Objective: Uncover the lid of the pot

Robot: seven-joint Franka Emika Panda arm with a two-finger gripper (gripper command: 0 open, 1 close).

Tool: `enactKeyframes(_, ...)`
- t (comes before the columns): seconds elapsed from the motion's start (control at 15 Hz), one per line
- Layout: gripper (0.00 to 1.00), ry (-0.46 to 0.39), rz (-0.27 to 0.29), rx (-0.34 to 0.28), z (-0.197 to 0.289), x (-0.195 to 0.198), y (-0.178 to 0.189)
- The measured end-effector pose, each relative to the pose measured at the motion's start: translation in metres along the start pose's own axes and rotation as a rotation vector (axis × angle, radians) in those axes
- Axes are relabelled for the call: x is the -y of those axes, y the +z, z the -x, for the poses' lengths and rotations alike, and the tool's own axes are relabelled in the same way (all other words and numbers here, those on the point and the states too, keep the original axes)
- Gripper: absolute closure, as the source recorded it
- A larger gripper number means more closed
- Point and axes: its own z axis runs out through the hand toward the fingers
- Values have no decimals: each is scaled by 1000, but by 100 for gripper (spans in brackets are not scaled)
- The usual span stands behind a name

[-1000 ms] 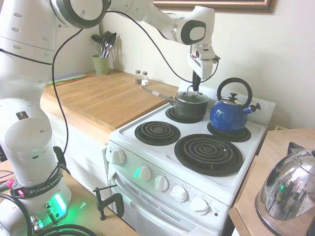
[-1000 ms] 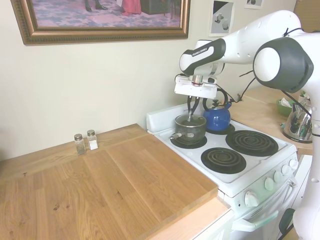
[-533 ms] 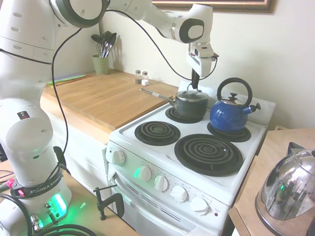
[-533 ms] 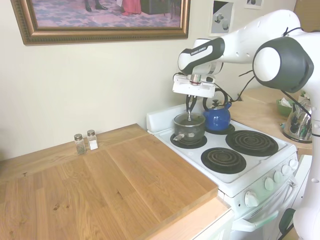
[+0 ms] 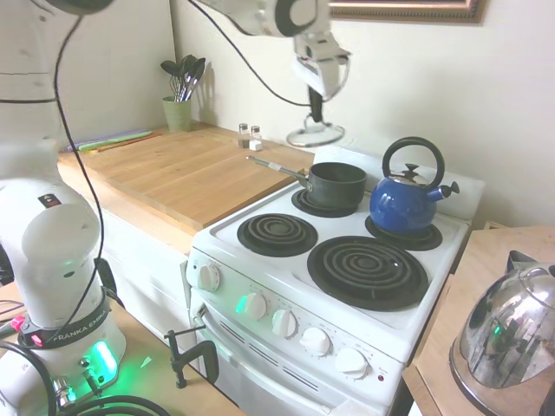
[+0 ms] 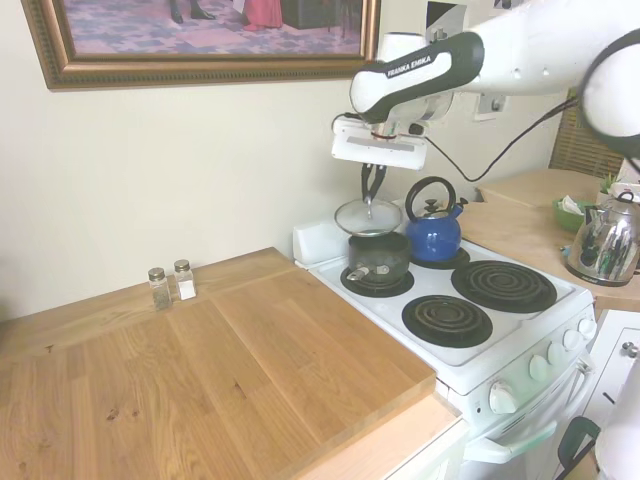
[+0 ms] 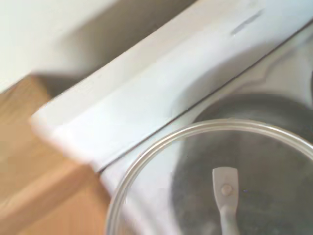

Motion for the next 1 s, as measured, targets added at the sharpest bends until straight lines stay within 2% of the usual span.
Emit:
enactKeyframes(0.27, 100, -98, -21, -110, 140, -5, -39)
enactKeyframes(0.4, 100, -166, -8, -146, 202, -7, -36)
enactKeyframes(0.53, 100, -215, 29, -159, 243, -5, -10)
enactKeyframes(0.87, 100, -294, 177, -137, 263, 17, 92)
enactKeyframes(1.0, 100, -322, 219, -136, 277, 18, 119)
